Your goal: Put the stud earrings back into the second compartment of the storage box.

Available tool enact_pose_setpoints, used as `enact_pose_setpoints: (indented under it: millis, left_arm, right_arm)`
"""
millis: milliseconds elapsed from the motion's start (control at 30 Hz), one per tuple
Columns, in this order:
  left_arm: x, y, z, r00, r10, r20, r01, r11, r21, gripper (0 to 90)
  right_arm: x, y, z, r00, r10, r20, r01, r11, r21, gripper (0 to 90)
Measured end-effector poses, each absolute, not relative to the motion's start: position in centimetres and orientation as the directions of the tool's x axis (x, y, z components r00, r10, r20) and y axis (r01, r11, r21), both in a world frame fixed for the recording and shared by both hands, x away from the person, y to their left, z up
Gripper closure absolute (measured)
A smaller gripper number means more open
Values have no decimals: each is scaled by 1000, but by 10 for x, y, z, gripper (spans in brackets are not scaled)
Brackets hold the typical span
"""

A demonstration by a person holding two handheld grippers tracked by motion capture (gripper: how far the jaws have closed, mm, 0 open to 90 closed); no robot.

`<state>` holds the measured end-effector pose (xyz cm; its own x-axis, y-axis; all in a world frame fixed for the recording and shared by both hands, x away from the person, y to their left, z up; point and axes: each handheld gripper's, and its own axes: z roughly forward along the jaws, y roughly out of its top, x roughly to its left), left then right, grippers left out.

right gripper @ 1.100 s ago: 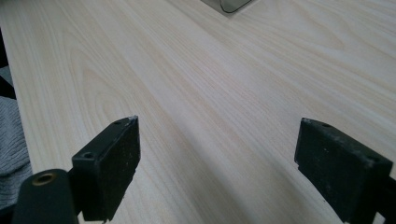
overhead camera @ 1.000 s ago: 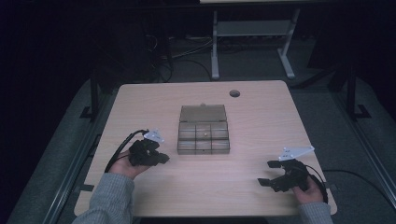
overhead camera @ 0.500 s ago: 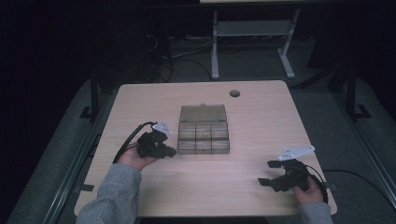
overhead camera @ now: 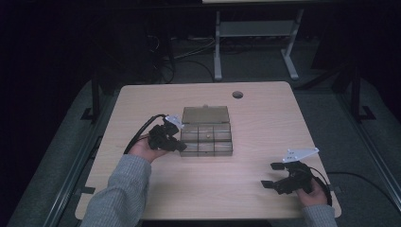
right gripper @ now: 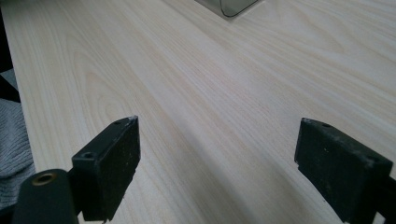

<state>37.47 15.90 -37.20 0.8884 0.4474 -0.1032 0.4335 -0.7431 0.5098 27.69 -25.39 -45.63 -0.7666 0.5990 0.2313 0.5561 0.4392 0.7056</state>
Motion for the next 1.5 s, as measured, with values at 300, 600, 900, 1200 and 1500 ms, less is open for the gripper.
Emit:
enact_pose_setpoints:
  millis: [300,600,900,1200,1500]
  left_arm:
    - [391,134,-367,907,411,-93,399,-766,504,857]
    - [413,110,-368,903,418,-103,409,-760,505,857]
    - [436,98,-387,882,460,-106,448,-746,493,857]
    - [451,91,-401,859,499,-110,486,-732,477,857]
    - [458,87,-414,847,520,-114,509,-729,457,857]
  right_arm:
    - [276,-255,-456,-762,601,242,563,429,706,141]
    - [276,-256,-456,-763,599,242,560,427,710,141]
    - [276,-256,-456,-765,597,242,558,426,712,140]
    - [276,-256,-457,-764,597,243,558,424,714,140]
    - [276,-256,-457,-765,597,244,558,424,713,140]
